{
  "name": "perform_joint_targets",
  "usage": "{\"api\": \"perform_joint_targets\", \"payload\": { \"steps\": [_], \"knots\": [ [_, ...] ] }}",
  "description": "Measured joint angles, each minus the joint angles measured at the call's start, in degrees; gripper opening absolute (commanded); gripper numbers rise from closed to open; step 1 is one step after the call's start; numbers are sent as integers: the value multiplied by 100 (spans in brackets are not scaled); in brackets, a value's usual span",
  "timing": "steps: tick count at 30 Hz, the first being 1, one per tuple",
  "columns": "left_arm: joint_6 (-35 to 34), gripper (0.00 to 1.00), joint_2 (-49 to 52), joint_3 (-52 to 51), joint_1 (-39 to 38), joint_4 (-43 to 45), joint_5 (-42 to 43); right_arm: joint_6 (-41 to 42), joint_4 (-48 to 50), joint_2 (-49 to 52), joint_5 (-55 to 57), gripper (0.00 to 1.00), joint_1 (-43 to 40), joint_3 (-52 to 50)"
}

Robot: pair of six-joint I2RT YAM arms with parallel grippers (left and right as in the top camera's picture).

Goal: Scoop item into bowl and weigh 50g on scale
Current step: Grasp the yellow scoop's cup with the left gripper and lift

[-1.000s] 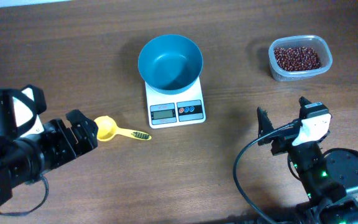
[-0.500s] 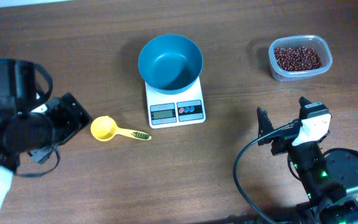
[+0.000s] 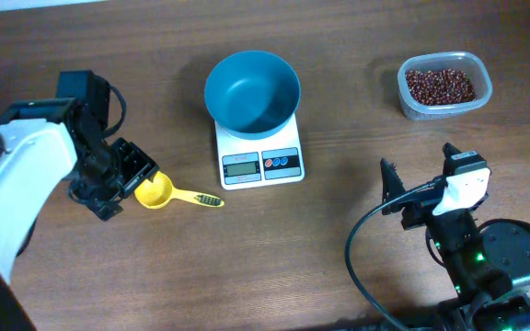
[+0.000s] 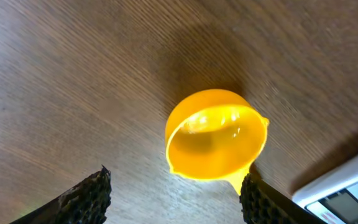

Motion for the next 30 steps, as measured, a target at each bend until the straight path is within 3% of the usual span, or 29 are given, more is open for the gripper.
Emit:
{"api": "perform_joint_targets", "payload": {
  "steps": [6, 10, 11, 12, 13, 15, 22, 27, 30],
  "knots": [
    [-28, 60, 328, -184, 0, 466, 4, 0, 0, 2, 0, 99, 0, 0],
    [-31, 50, 337, -605, 0, 935, 61, -2, -2, 2, 0, 99, 0, 0],
    [-44, 44, 339, -723, 0, 1080, 68, -2, 0, 2, 2, 99, 0, -2],
    [-46, 34, 339, -802, 0, 1161, 83, 0, 0, 2, 0, 99, 0, -2],
    [-37, 16, 341, -861, 0, 1222, 83, -4, 0, 2, 2, 99, 0, -2],
    [-98, 0, 343, -981, 0, 1340, 87, 0, 0, 2, 0, 99, 0, -2],
    [-90, 0, 343, -1019, 0, 1453, 129, 0, 0, 2, 0, 99, 0, -2],
    [-87, 0, 179, -940, 0, 566, 382, 0, 0, 2, 0, 99, 0, -2],
    [-87, 0, -503, -756, 0, 164, 455, -4, 0, 2, 2, 99, 0, -2]
  ]
}}
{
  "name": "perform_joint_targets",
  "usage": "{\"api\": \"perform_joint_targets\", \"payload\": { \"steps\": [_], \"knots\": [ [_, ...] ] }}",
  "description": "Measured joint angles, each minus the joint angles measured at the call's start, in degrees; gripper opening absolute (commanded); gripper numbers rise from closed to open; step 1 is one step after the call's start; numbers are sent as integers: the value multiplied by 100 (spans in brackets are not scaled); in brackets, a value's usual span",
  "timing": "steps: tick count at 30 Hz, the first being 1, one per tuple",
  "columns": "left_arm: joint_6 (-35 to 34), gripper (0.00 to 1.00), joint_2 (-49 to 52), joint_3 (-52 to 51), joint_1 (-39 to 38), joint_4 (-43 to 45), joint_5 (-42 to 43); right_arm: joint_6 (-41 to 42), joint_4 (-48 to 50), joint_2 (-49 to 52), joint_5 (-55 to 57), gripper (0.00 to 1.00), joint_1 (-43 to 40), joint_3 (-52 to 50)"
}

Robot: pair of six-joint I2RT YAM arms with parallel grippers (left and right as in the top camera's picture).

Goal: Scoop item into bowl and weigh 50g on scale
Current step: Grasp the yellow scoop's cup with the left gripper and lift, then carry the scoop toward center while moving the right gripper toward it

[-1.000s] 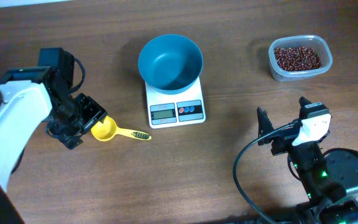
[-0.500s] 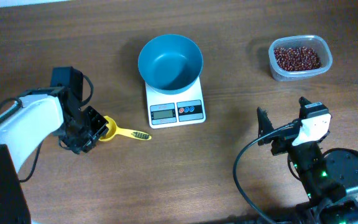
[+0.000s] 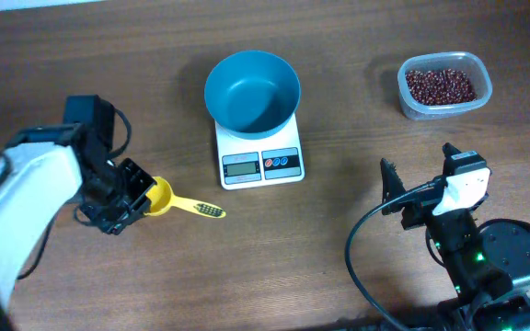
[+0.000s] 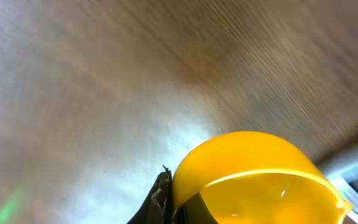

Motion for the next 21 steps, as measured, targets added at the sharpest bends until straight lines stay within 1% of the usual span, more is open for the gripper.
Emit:
{"api": "perform_joint_targets", "payload": {
  "steps": [1, 6, 11, 13, 15, 17, 21],
  "knots": [
    [0, 0, -428, 0, 4, -181, 85, 2, 0, 0, 0, 99, 0, 0],
    [0, 0, -2190, 44, 4, -435, 645, 2, 2, 0, -2, 99, 0, -2],
    [0, 0, -3536, 46, 4, -890, 857, 2, 0, 0, -2, 99, 0, -2],
    [-44, 0, -3823, 48, 4, -1163, 872, 2, 0, 9, -2, 99, 0, -2],
    [-240, 0, -4140, 55, 4, -1554, 883, 0, 2, 11, -2, 99, 0, -2],
    [-494, 0, -4245, 59, 4, -1926, 883, -2, 2, 11, -2, 98, 0, -2],
    [-785, 0, -4247, 59, 4, -2041, 898, 7, 2, 11, -2, 99, 0, -2]
  ]
}}
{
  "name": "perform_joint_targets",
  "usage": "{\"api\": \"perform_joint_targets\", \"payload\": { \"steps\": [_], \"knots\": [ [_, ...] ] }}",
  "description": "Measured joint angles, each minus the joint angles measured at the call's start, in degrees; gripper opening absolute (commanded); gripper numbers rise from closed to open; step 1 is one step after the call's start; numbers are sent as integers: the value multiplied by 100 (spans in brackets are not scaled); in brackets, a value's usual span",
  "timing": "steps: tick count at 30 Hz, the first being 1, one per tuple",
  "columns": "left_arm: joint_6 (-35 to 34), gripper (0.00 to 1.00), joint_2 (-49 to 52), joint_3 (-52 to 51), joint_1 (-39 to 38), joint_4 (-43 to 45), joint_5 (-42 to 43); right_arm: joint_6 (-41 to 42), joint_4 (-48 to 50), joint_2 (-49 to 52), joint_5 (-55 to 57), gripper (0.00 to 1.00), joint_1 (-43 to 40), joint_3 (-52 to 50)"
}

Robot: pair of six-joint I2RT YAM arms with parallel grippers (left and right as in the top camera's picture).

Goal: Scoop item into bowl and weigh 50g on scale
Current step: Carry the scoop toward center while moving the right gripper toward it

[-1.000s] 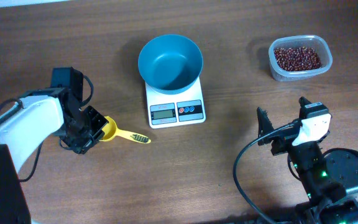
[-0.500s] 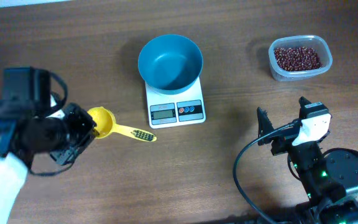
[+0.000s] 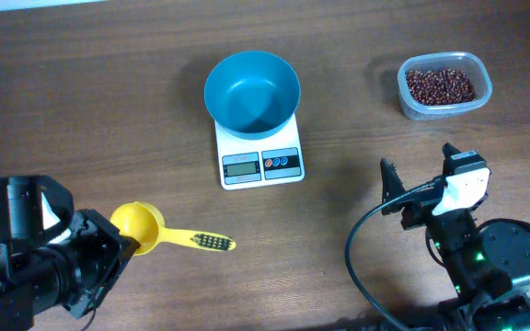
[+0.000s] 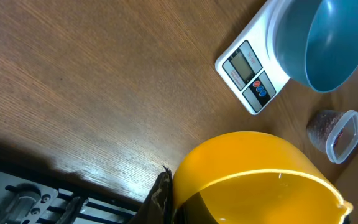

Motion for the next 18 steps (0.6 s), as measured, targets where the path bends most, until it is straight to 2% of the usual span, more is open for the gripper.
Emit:
{"api": "perform_joint_targets", "payload": {
  "steps": [3, 6, 8, 11, 15, 18],
  "knots": [
    [-319, 0, 2, 0, 0, 4, -2, 468, 26, 0, -280, 99, 0, -2],
    [-785, 0, 61, 0, 0, 4, -107, 2146, 129, 44, -1340, 99, 0, -7],
    [-988, 0, 173, 0, 0, 4, -146, 2979, 173, 131, -2168, 99, 0, -7],
    [-1108, 0, 424, 0, 0, 7, -197, 4253, 146, 219, -3724, 99, 4, -7],
    [-1172, 0, 809, 0, 0, 7, -197, 6651, 59, 225, -5737, 99, 4, -11],
    [-1189, 0, 1016, 0, 0, 7, -68, 7141, 61, 225, -6081, 99, 4, -11]
  ]
}}
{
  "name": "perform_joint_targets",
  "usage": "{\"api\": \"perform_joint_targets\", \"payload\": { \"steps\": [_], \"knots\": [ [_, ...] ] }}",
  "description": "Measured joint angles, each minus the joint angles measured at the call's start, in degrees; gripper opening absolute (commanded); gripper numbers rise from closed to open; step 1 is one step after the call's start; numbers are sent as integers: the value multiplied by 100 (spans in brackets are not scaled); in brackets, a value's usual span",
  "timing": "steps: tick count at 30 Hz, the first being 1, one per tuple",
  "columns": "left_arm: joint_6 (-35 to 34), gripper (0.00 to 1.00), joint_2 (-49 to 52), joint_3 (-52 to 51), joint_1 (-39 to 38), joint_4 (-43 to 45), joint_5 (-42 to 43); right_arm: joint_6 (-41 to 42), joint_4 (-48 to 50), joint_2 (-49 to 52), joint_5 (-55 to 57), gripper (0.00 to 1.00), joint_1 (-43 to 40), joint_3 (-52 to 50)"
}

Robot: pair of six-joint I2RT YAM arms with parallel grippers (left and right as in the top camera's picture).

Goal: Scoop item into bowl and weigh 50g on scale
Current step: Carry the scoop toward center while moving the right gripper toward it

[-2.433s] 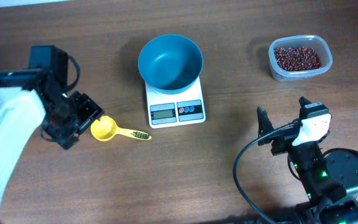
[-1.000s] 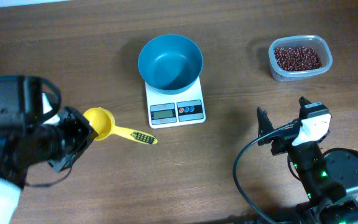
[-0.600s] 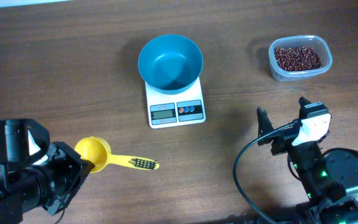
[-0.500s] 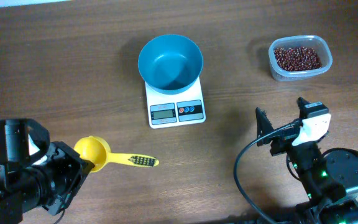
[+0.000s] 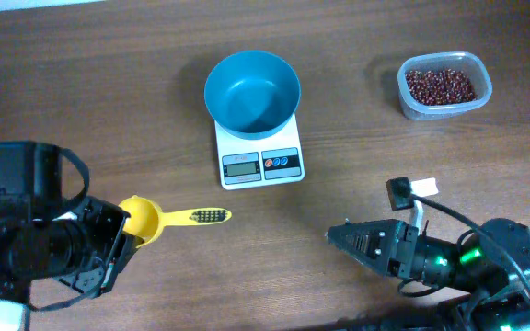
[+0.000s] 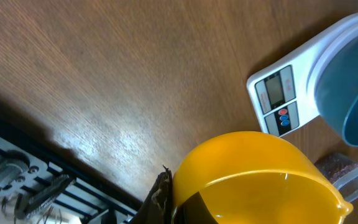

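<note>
A yellow scoop has its cup pinched in my left gripper, which is shut on it near the front left; the handle points right. The cup fills the bottom of the left wrist view, with one dark finger against its wall and the other finger hidden. A blue bowl stands empty on the white scale. Red beans fill a clear container at the back right. My right gripper lies stretched leftward near the front; its jaws are seen edge-on.
The scale, the bowl and the bean container also show in the left wrist view, beyond the scoop. The table's front edge and dark frame parts lie close under the left gripper.
My right arm has left its raised pose at the front right and now lies stretched to the left, with its tip below the scale. The scoop in my left gripper has turned slightly.
My left gripper stood open around the scoop's cup on the table, left of the scale. It then shut on the cup. After that the scoop was nearer the front edge and raised, where it is still held. The right arm stayed still until now.
</note>
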Motion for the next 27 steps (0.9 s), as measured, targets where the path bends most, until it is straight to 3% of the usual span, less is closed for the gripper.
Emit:
{"api": "perform_joint_targets", "payload": {
  "steps": [4, 7, 10, 19, 22, 27],
  "knots": [
    [0, 0, 188, 0, -227, 0, 129, 114, -2, 0, -9, 99, 0, 0],
    [0, 0, 278, 0, -566, 39, 146, -675, -136, 0, -50, 99, 0, -4],
    [-24, 0, 461, 0, -730, 173, 129, -960, -195, 9, -131, 99, 0, -4],
    [-391, 0, 1008, 0, -1093, 538, 129, -584, -212, 9, -785, 99, 0, 356],
    [-409, 0, 1016, 0, -1176, 693, 129, -1152, -212, 9, -345, 99, 0, 358],
    [-409, 0, 1021, 0, -1176, 739, 127, -1158, -369, 529, 214, 100, 0, 732]
  ]
}}
